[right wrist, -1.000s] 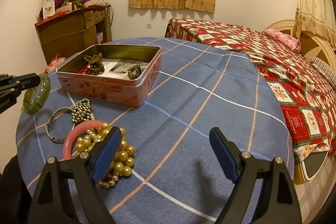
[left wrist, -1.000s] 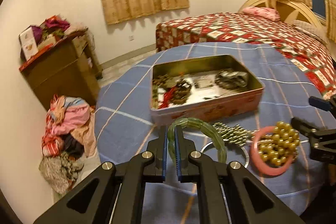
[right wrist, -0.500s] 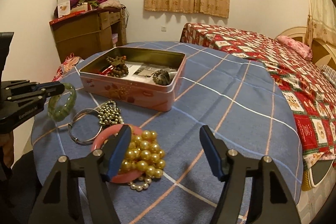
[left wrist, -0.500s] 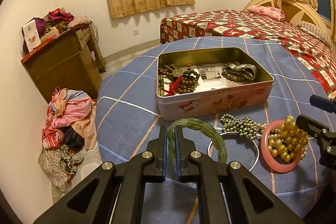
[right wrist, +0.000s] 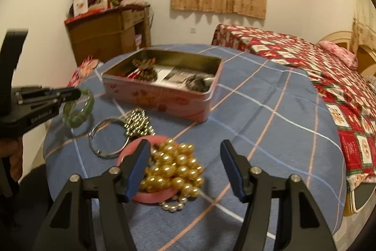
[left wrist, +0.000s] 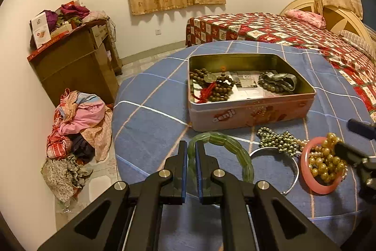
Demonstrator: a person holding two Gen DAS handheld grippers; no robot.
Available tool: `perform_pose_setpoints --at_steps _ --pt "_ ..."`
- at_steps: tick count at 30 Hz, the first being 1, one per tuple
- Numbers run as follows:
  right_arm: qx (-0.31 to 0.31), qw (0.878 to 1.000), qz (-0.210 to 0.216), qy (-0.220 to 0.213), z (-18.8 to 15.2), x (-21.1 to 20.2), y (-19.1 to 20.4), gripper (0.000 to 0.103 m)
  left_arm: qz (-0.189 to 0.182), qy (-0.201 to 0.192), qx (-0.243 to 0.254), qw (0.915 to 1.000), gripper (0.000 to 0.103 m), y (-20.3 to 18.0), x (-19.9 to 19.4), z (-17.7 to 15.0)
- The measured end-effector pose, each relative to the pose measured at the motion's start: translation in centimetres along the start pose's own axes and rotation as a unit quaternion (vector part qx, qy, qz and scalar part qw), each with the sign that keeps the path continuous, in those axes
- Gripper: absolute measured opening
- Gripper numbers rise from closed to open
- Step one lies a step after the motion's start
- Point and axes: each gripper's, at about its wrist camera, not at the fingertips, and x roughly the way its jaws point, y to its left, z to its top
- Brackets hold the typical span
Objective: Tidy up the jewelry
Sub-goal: 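Close the right tool on the gold bead strand beside the pink bangle, then carry the jade bangle and gold beads over the tin and open both tools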
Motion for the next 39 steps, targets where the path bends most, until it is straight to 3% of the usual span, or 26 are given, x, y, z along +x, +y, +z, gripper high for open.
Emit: perform_pose_setpoints --at_steps 4,6,8,26,39 --pt "-0.020 1.000 0.001 0.022 -0.5 1.1 0.7 0.039 -0.011 0.004 0.001 0.9999 0.006 -0.4 0.1 -0.1" --pt "-0.025 1.000 0.000 0.013 -0.5 0.7 0.8 0.022 -0.013 0.005 0.001 0.9999 0.006 -0.5 0.1 -0.1" --pt "-0.030 1.000 -0.001 0.006 -0.5 0.2 0.9 0.013 -0.016 0.005 0.000 0.9999 0.006 -0.4 0.0 -0.1" --pt "-0.017 0.997 -0.001 -0.069 2.7 -3.9 0.4 0.013 -0.018 -0.030 0.003 0.9994 0.006 0.0 -2.8 2.1" --pt "-0.035 0.994 -0.014 -0.105 5.5 -4.8 -0.6 0.013 -0.011 -0.057 0.026 0.9980 0.006 -0.6 -3.2 5.5"
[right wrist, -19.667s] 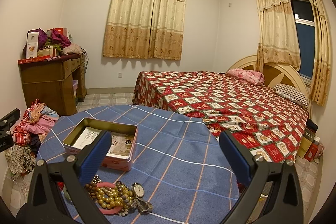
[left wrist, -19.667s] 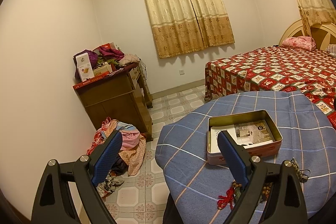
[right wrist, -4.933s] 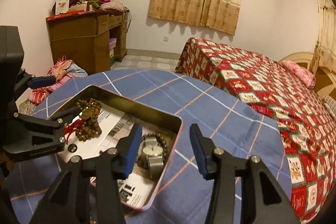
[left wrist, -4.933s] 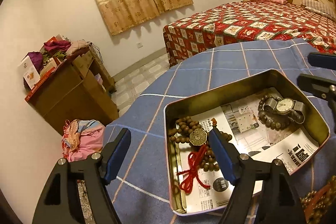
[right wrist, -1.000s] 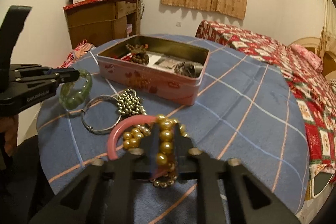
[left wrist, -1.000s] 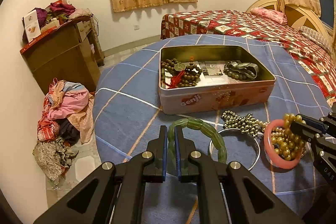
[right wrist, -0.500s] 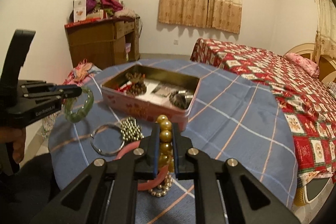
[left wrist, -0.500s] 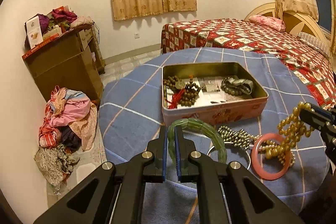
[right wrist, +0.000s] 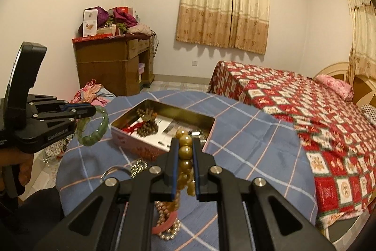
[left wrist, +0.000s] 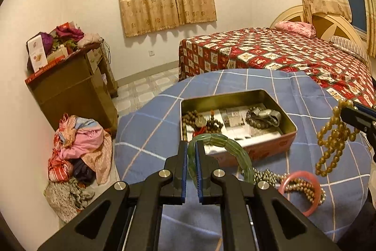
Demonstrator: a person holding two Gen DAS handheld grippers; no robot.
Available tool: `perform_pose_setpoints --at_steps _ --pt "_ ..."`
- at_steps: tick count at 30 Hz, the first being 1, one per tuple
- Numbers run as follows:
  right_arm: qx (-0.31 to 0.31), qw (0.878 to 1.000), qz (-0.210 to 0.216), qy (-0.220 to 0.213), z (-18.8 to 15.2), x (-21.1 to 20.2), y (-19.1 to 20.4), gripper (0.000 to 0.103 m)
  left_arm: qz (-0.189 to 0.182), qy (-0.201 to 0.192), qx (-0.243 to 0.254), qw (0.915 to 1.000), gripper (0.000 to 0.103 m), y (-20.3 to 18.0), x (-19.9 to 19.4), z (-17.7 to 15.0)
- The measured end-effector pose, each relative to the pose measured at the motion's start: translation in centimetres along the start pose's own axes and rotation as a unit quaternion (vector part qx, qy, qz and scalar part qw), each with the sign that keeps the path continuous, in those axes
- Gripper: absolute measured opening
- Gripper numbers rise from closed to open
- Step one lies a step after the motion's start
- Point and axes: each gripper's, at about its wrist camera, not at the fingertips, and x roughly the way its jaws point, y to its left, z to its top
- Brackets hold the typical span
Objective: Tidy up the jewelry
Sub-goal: 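Carry the jade bangle and gold beads over the tin and open both tools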
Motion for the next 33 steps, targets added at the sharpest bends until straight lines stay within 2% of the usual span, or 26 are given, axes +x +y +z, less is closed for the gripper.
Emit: perform_pose_setpoints --at_steps 7,16,33 --pt "-0.002 1.000 -0.002 -0.011 1.7 1.4 -0.9 0.013 -0.002 -0.003 0.009 1.0000 0.006 -0.1 1.4 2.0" --pt "-0.012 1.000 -0.014 -0.009 3.2 3.7 -1.4 0.013 0.023 -0.006 0.024 0.9994 0.006 0.1 3.3 3.8" --pt "-0.025 0.999 -0.021 -0.007 5.5 6.9 -1.3 0.013 0.042 -0.006 0.040 0.9983 0.006 0.1 6.3 6.5"
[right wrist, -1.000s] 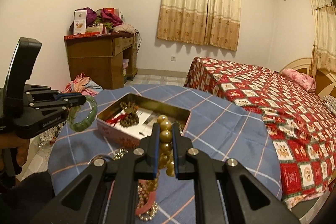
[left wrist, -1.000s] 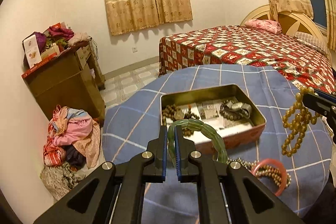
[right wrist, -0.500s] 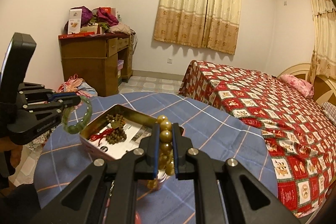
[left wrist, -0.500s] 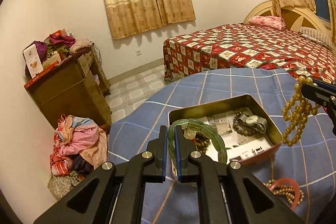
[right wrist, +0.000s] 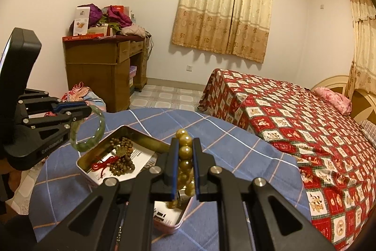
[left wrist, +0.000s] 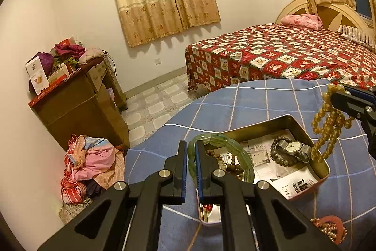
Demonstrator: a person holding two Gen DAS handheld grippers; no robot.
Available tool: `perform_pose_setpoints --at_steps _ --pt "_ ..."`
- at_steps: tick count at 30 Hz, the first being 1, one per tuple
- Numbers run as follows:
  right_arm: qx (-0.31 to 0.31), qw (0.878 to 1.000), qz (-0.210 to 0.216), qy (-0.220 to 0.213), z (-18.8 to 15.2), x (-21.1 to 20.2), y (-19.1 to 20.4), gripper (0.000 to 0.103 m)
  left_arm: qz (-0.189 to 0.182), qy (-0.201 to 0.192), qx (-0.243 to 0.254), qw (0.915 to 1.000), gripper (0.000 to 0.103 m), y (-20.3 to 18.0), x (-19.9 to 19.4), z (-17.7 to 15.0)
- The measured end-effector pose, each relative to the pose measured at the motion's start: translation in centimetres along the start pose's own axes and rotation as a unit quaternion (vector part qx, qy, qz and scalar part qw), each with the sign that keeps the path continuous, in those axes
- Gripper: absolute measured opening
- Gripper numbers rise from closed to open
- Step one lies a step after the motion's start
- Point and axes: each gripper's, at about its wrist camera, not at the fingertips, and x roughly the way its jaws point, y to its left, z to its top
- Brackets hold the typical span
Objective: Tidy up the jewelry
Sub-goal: 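Carry the jade bangle and gold beads over the tin and open both tools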
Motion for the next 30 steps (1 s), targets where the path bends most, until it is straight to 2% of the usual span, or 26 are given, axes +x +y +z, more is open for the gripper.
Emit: perform_pose_setpoints --at_steps 10,30 --pt "0.000 1.000 -0.003 0.009 0.6 2.4 0.0 0.013 0.011 0.010 0.010 0.9998 0.006 -0.4 2.2 0.7" --pt "0.013 0.998 -0.005 0.062 -1.4 6.3 0.0 0.013 0.015 0.040 0.010 0.9990 0.006 -0.8 5.9 -0.1"
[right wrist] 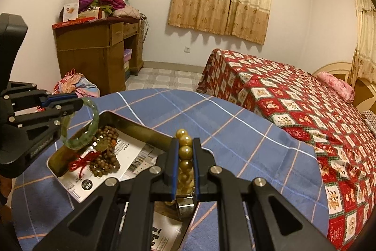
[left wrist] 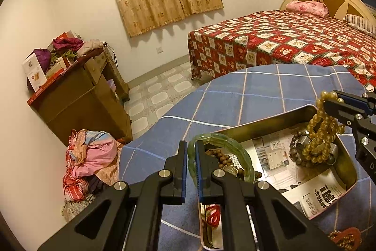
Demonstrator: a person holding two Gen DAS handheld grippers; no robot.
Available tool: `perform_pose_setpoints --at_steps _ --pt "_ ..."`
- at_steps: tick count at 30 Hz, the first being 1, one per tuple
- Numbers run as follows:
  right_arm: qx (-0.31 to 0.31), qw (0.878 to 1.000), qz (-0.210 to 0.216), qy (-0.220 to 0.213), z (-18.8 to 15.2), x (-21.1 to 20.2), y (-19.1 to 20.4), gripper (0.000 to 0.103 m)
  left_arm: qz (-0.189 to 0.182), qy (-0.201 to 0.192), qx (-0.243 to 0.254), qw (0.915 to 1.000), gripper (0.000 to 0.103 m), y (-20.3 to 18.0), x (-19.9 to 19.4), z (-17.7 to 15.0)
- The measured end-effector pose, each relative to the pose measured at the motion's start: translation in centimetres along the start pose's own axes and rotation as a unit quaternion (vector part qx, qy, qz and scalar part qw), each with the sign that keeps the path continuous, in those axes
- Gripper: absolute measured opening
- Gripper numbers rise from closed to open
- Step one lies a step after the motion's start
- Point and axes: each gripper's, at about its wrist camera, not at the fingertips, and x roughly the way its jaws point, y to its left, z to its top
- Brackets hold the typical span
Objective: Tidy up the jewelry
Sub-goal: 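Carry the jade bangle and gold beads over the tin and open both tools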
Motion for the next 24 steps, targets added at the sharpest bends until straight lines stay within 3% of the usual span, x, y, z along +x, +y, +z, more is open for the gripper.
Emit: perform_pose_setpoints --at_steps 22,23,24 --pt "-0.021 0.999 -0.009 0.029 -0.6 1.4 0.7 0.013 0.002 0.020 0.012 0.9997 0.007 -0.4 1.6 -0.9" --pt "-0.022 0.999 -0.010 0.030 -0.6 1.4 0.7 0.015 0.003 0.021 0.013 0.9997 0.008 -0.4 1.6 -0.8" --pt "-0.022 0.999 -0.011 0.032 -0.7 1.4 0.7 0.022 0.002 0.021 0.013 0.9997 0.009 -0.3 1.5 -0.8"
